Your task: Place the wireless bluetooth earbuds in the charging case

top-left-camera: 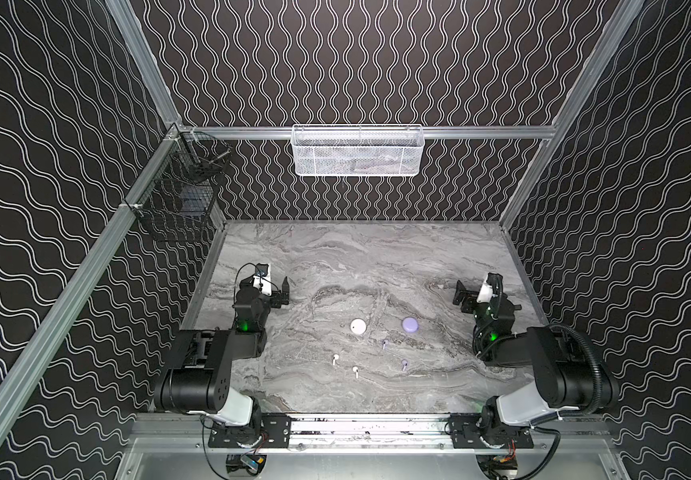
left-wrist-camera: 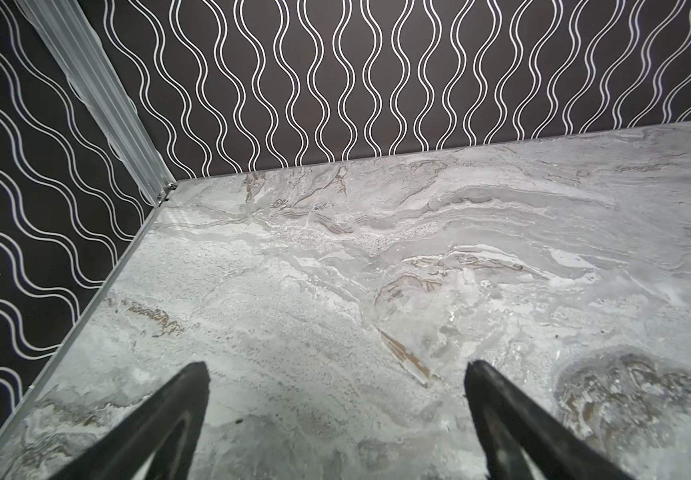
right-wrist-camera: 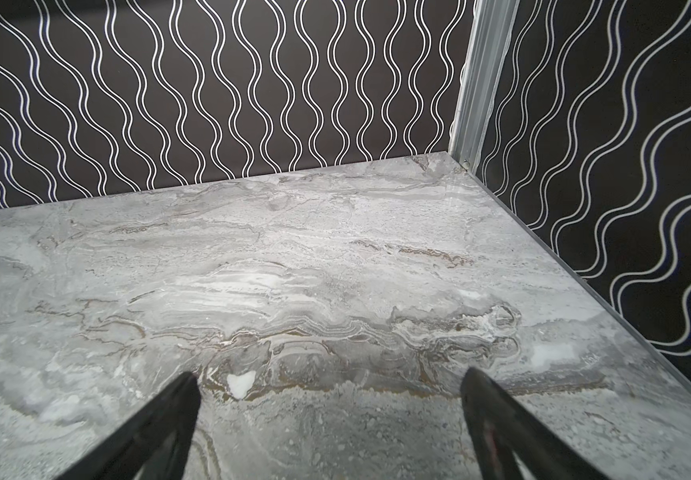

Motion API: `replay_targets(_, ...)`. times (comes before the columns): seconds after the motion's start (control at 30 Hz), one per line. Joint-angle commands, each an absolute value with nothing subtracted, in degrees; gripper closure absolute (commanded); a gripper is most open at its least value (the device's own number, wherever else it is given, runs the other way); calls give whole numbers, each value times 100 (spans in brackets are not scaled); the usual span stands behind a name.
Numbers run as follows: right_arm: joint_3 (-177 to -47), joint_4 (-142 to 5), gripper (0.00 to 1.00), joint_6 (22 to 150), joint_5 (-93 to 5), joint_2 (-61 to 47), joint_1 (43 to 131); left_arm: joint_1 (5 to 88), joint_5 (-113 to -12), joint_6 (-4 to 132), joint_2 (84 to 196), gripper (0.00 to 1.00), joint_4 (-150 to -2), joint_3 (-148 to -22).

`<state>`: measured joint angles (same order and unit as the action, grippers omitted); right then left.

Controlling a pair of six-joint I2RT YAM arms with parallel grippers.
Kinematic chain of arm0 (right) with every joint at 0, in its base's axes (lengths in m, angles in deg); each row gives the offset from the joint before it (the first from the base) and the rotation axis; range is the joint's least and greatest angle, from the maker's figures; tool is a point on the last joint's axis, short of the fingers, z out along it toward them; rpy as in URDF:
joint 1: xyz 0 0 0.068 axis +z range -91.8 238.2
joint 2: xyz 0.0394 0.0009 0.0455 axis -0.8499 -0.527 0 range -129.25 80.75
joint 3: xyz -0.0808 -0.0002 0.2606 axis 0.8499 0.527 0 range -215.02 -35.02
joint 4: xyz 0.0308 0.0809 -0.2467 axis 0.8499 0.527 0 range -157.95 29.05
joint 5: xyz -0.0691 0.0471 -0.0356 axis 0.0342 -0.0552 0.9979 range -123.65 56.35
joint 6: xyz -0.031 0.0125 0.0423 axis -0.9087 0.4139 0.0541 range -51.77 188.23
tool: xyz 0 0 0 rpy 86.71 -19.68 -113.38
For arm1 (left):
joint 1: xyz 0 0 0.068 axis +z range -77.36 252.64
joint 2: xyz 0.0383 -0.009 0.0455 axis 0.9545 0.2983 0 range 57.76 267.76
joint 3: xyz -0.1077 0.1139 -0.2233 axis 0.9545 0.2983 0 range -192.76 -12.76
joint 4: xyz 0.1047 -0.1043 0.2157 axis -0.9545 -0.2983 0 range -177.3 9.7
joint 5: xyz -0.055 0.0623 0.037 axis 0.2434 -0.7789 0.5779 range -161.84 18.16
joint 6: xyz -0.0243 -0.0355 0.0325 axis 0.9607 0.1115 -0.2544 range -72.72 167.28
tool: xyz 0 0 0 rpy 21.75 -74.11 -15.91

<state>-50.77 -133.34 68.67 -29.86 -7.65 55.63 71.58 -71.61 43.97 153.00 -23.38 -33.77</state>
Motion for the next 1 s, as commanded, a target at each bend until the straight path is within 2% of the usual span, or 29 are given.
replay_targets(0.0, -5112, -13376, 0, 6860, -3009, -772, 5565, 7170, -7110, 4424, 15303, 1, -2110, -3386)
replay_targets(0.13, -5060, -13446, 0, 6861, -3006, -755, 5557, 7078, -7719, 4528, 15068, 1, -2401, -3437)
replay_targets(0.27, -5111, -13213, 0, 6947, -2582, -475, 5565, 6807, -8477, 4511, 14391, 1, -2580, -3214)
replay_targets(0.43, -5725, -11421, 0, 7218, -1819, 274, 5661, 5955, -9401, 4212, 13331, 1, -3101, -3118)
replay_targets(0.53, -6304, -10098, 0, 8100, -1294, 560, 5664, 5396, -9810, 4807, 12494, 1, -4131, -3379)
replay_targets(0.6, -6967, -8719, 0, 8938, -886, 553, 5670, 4925, -9942, 4838, 12071, 1, -4624, -3573)
replay_targets(0.67, -7527, -7543, 0, 9384, -891, 509, 5681, 4407, -9949, 4917, 11708, 1, -4750, -3570)
replay_targets(0.73, -7702, -7119, 0, 9714, -821, 594, 5753, 3954, -9739, 5109, 11386, 1, -5073, -3638)
replay_targets(0.87, -7558, -7000, 0, 9563, -1596, 1072, 5867, 3391, -9080, 5254, 11108, 1, -5459, -3748)
replay_targets(0.97, -7416, -7006, 0, 9215, -1818, 1439, 6362, 2994, -8580, 4985, 11197, 1, -5366, -3791)
